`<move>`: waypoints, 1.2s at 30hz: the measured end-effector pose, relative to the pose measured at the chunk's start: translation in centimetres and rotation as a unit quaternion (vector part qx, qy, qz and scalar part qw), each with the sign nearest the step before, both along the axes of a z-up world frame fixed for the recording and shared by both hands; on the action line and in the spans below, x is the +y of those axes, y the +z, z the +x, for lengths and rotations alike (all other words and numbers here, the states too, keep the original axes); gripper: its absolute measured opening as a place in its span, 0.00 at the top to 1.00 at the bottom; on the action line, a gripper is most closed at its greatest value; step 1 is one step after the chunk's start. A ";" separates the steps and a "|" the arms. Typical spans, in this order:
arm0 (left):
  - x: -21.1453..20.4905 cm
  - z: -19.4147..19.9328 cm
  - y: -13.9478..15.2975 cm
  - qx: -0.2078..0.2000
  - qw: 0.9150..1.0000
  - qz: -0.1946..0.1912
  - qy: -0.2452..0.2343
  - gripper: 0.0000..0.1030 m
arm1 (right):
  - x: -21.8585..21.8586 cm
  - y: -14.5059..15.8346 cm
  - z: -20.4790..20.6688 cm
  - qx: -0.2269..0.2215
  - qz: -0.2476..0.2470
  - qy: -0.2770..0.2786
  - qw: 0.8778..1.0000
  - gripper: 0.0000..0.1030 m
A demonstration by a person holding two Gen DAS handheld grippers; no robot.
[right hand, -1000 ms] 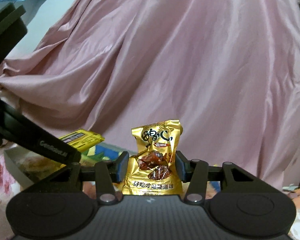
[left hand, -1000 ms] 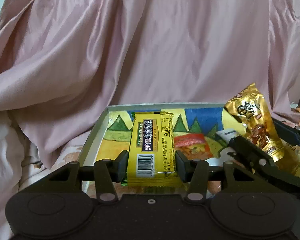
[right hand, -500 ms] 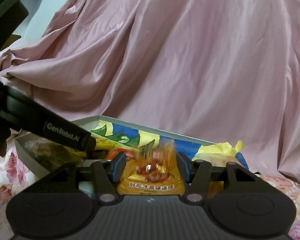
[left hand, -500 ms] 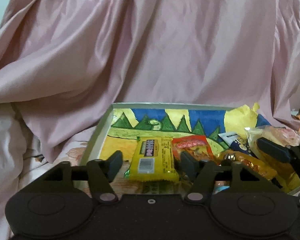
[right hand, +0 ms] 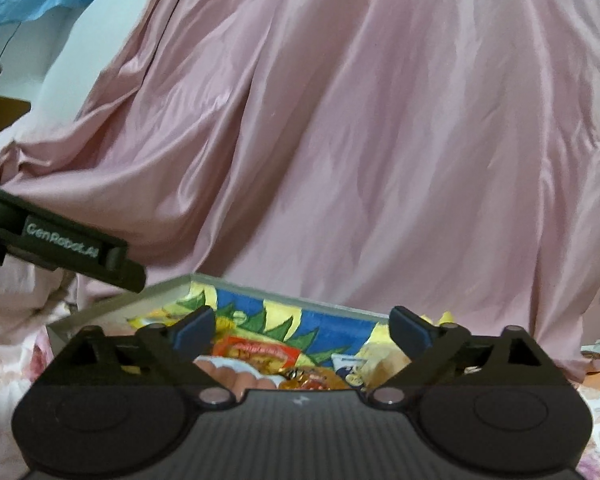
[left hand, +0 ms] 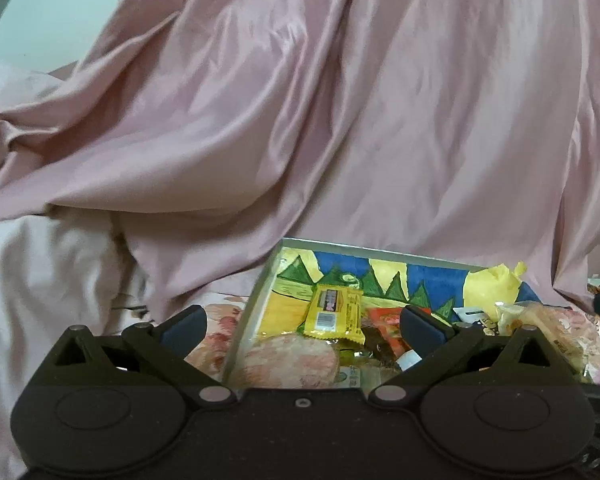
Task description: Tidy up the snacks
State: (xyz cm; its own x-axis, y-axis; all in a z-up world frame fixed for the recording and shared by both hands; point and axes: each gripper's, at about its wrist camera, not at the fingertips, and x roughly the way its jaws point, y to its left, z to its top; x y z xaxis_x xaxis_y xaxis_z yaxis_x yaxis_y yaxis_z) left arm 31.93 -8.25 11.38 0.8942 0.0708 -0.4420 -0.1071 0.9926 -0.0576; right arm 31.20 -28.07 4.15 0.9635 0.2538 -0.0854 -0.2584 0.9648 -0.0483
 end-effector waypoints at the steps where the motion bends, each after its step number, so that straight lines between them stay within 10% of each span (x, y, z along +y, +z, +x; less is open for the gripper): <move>1: 0.1 -0.5 0.3 -0.003 1.000 0.000 0.001 0.01 | -0.1 0.3 -0.4 -0.004 0.003 -0.003 1.000 0.02; 36: 1.6 -18.6 -0.3 -0.056 0.998 -0.001 -0.004 0.01 | -1.8 2.6 -16.1 0.001 0.014 -0.066 0.998 0.00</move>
State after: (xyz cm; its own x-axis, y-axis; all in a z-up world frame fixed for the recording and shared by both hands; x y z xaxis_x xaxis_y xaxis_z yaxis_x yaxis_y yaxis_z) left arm 13.31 -6.68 11.06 0.9384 0.0618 -0.3398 -0.0912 0.9933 -0.0712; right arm 15.06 -29.86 6.80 0.9885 0.1271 -0.0823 -0.1292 0.9914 -0.0201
